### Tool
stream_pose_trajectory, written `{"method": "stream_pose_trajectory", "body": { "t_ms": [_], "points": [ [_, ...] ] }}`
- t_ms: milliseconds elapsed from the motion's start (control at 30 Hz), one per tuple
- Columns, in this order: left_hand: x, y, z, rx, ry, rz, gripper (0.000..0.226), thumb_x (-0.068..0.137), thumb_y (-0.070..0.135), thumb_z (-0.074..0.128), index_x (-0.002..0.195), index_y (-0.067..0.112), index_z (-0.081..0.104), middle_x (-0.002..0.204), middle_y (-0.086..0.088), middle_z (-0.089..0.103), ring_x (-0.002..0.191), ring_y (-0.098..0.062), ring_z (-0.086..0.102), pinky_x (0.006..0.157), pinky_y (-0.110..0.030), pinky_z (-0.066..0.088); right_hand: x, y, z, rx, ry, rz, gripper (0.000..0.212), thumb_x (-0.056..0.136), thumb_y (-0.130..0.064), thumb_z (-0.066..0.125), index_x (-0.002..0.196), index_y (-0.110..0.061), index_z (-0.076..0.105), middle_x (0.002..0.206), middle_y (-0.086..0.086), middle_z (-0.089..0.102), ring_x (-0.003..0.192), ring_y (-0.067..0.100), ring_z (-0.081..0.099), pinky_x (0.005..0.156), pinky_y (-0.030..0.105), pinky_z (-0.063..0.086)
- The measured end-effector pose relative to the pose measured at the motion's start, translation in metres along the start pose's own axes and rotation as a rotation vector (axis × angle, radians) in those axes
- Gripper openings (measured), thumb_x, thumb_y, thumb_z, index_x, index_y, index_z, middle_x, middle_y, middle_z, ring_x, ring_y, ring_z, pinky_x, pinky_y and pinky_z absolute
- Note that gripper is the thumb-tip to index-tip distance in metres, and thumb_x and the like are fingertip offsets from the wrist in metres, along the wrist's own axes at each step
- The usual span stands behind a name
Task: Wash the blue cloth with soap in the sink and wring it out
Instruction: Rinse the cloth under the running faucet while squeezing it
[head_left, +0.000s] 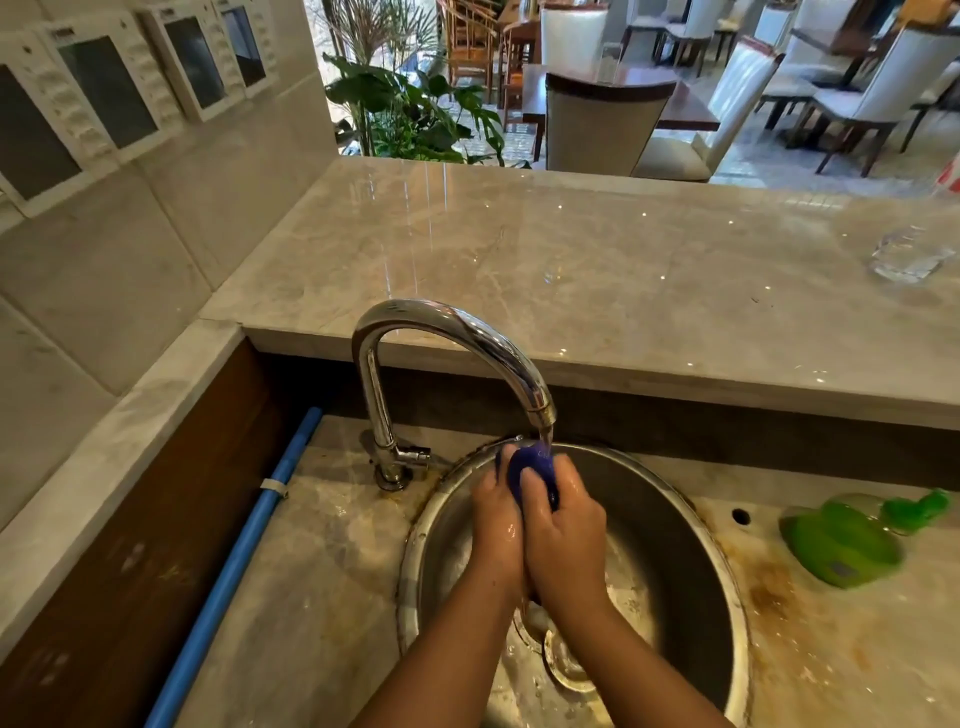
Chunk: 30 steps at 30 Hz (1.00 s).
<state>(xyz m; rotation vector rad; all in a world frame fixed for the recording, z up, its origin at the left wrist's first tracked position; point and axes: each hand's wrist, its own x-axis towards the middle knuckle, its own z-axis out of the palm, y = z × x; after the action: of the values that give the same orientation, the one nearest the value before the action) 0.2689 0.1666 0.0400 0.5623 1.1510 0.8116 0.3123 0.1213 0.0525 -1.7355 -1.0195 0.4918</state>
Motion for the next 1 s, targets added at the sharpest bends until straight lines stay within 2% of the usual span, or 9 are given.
{"method": "stream_pose_trajectory", "body": {
  "t_ms": [67, 167, 233, 333, 433, 600, 767, 900, 1000],
  "points": [
    [-0.005, -0.008, 0.000, 0.018, -0.061, -0.006, 0.032, 0.098, 0.049, 0.053, 0.109, 0.023, 0.068, 0.100, -0.009, 0.076, 0.094, -0.027, 0.074, 0.092, -0.049, 0.057, 0.016, 0.011, -0.002, 0.020, 0.031, 0.122, 0.016, 0.102, -0.021, 0.050, 0.092, -0.030, 0.059, 0.079, -0.006, 0.066, 0.070, 0.007, 0.063, 0.061, 0.022, 0.048],
    [-0.016, -0.007, 0.003, 0.032, -0.180, 0.048, 0.020, 0.100, 0.034, 0.056, 0.115, 0.025, 0.065, 0.107, -0.007, 0.077, 0.101, -0.027, 0.074, 0.096, -0.055, 0.055, 0.028, 0.022, -0.009, 0.137, 0.195, 0.280, 0.020, 0.103, -0.020, 0.049, 0.087, -0.029, 0.057, 0.079, 0.000, 0.064, 0.069, 0.016, 0.061, 0.062, 0.027, 0.045],
    [-0.011, 0.000, 0.001, 0.054, -0.183, 0.108, 0.021, 0.099, 0.031, 0.059, 0.116, 0.021, 0.064, 0.108, -0.010, 0.076, 0.101, -0.029, 0.073, 0.095, -0.056, 0.055, 0.019, 0.013, -0.011, 0.202, 0.232, 0.251, 0.017, 0.102, -0.020, 0.049, 0.089, -0.023, 0.060, 0.078, 0.001, 0.064, 0.066, 0.011, 0.061, 0.060, 0.023, 0.048],
    [0.006, 0.010, -0.006, 0.113, -0.037, 0.130, 0.033, 0.097, 0.040, 0.058, 0.115, 0.013, 0.063, 0.101, -0.012, 0.074, 0.092, -0.028, 0.073, 0.090, -0.049, 0.058, -0.006, -0.002, -0.004, 0.211, 0.067, 0.110, 0.012, 0.100, -0.017, 0.051, 0.099, -0.021, 0.063, 0.082, -0.004, 0.067, 0.071, 0.001, 0.063, 0.064, 0.014, 0.050],
    [0.001, 0.006, -0.007, -0.021, -0.045, -0.016, 0.042, 0.098, 0.048, 0.051, 0.114, 0.010, 0.061, 0.093, -0.011, 0.071, 0.082, -0.025, 0.070, 0.077, -0.039, 0.056, -0.005, 0.000, 0.004, 0.048, -0.033, 0.016, 0.008, 0.099, -0.021, 0.055, 0.101, -0.026, 0.061, 0.084, -0.008, 0.067, 0.076, 0.003, 0.064, 0.067, 0.020, 0.053],
    [-0.014, -0.004, -0.008, 0.064, -0.167, 0.070, 0.025, 0.100, 0.036, 0.055, 0.121, 0.024, 0.063, 0.113, -0.007, 0.075, 0.103, -0.025, 0.073, 0.096, -0.053, 0.056, 0.022, 0.016, -0.005, 0.103, 0.064, 0.237, 0.014, 0.102, -0.018, 0.049, 0.094, -0.025, 0.058, 0.080, -0.005, 0.064, 0.065, 0.000, 0.061, 0.057, 0.015, 0.047],
    [0.002, 0.015, -0.009, 0.116, -0.059, 0.130, 0.031, 0.102, 0.042, 0.050, 0.117, 0.018, 0.062, 0.106, -0.009, 0.074, 0.097, -0.026, 0.072, 0.095, -0.048, 0.056, -0.007, -0.004, -0.004, 0.191, 0.047, 0.098, 0.014, 0.102, -0.015, 0.049, 0.096, -0.019, 0.061, 0.079, -0.006, 0.065, 0.068, 0.000, 0.062, 0.061, 0.015, 0.049],
    [-0.008, 0.002, -0.002, 0.078, -0.072, 0.055, 0.029, 0.103, 0.042, 0.048, 0.106, 0.019, 0.065, 0.094, -0.007, 0.074, 0.084, -0.021, 0.072, 0.082, -0.040, 0.057, 0.006, -0.001, -0.001, 0.021, -0.006, 0.064, 0.015, 0.102, -0.019, 0.049, 0.093, -0.025, 0.059, 0.080, -0.006, 0.066, 0.073, 0.002, 0.063, 0.064, 0.011, 0.047],
    [-0.016, -0.004, -0.003, 0.081, -0.159, 0.050, 0.027, 0.102, 0.043, 0.049, 0.118, 0.027, 0.064, 0.111, -0.004, 0.075, 0.099, -0.021, 0.074, 0.093, -0.047, 0.058, 0.027, 0.014, -0.009, 0.042, 0.030, 0.201, 0.017, 0.103, -0.023, 0.047, 0.089, -0.022, 0.056, 0.078, -0.001, 0.064, 0.068, 0.014, 0.063, 0.064, 0.027, 0.051]
  ]
}}
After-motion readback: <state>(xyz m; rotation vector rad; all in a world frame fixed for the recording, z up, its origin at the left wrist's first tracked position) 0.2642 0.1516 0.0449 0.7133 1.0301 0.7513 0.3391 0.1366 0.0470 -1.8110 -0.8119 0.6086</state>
